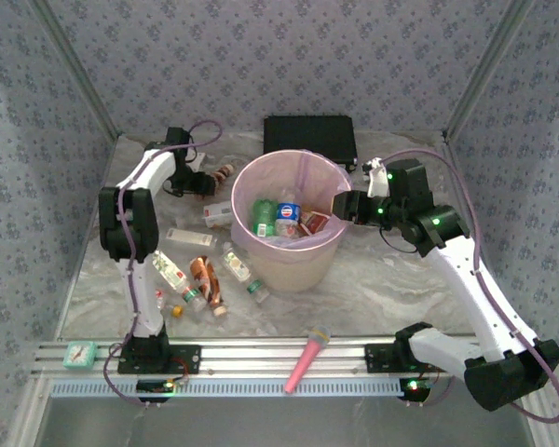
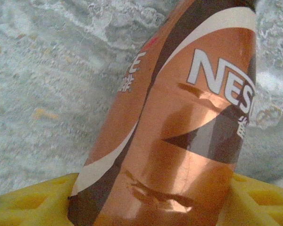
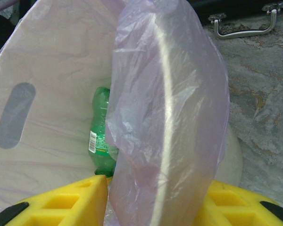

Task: Put the plastic bottles in the bin

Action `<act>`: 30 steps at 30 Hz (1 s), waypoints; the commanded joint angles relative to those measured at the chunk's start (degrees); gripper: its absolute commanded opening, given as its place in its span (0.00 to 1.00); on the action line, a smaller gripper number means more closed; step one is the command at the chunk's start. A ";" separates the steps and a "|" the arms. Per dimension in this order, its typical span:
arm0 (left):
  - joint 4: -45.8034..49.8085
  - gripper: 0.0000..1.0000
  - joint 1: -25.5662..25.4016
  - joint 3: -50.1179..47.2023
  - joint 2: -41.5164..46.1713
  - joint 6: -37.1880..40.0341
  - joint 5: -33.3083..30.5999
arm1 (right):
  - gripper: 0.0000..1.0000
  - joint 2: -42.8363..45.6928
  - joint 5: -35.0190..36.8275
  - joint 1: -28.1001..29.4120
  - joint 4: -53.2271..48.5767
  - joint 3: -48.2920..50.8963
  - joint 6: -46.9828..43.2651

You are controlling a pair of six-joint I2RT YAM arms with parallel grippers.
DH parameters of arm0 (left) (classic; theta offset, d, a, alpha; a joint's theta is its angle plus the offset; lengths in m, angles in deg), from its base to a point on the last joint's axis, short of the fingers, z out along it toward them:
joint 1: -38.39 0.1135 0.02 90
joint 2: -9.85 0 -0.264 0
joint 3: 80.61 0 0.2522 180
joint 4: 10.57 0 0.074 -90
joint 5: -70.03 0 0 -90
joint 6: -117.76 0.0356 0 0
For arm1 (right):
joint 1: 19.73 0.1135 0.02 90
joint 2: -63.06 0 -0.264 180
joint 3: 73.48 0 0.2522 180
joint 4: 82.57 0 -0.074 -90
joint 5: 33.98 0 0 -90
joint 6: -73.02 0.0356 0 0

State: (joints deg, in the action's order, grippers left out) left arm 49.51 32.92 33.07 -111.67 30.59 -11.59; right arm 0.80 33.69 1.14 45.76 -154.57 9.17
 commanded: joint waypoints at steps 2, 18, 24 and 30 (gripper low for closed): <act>-1.95 0.62 0.51 -3.15 9.03 -1.75 -0.08 | 0.46 -1.28 0.18 0.17 -2.95 0.58 -1.04; -3.39 0.52 -2.31 -8.95 39.65 -6.79 -0.23 | 0.46 -1.19 0.21 0.31 -3.32 -0.49 -0.76; -3.88 0.48 -5.17 -8.55 49.73 -8.54 8.99 | 0.45 -1.11 -3.03 0.46 -0.22 0.41 0.67; -2.32 0.44 -17.63 -8.30 52.04 -10.86 13.10 | 0.45 -0.82 -4.40 0.65 2.23 1.07 2.14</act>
State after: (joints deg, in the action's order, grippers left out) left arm 45.60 20.90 23.54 -59.04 20.97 -1.62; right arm 0.08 31.51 1.16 47.14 -154.44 10.70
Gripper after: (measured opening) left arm 0.561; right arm 0.453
